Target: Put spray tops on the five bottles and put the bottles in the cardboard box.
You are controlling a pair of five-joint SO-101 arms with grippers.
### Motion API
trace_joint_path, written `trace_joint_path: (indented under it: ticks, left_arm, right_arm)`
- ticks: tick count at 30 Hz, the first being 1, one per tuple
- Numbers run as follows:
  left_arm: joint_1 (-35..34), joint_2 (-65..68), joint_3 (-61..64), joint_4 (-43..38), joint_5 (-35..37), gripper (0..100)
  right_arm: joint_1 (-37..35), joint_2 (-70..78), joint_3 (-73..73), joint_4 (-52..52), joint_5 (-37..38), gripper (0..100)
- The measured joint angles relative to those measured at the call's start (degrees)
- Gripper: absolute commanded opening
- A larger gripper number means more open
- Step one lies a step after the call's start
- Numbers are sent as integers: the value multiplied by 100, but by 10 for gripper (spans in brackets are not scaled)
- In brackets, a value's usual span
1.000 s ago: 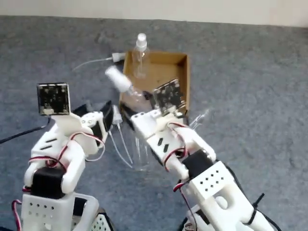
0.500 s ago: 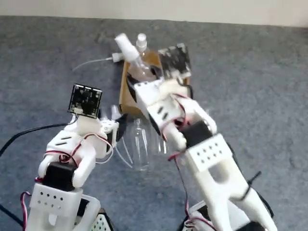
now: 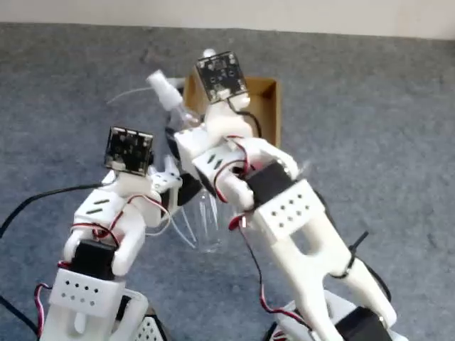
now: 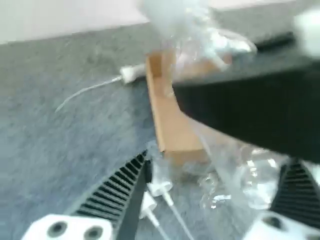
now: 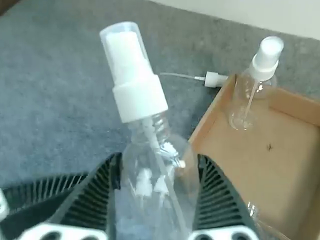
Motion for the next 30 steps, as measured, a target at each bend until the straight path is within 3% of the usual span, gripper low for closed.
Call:
trace_joint_path:
  ticks: [11, 15, 22, 26, 30]
  left_arm:
    - [-53, -9, 35, -123, -26, 316]
    - [-62, 0, 44, -123, -35, 315]
    - [-607, 0, 70, -44, -35, 136]
    - [-1477, 0, 387, -343, 149, 120]
    - [-1908, 0, 738, -826, 264, 120]
  right_arm:
    - [9, -712, 0, 422, 211, 3]
    - [642, -686, 0, 316, 343, 3]
    - [1916, 536, 0, -1257, 352, 3]
    - [1987, 1626, -229, -2418, 352, 3]
    - [2040, 2778, -862, -2813, 352, 3]
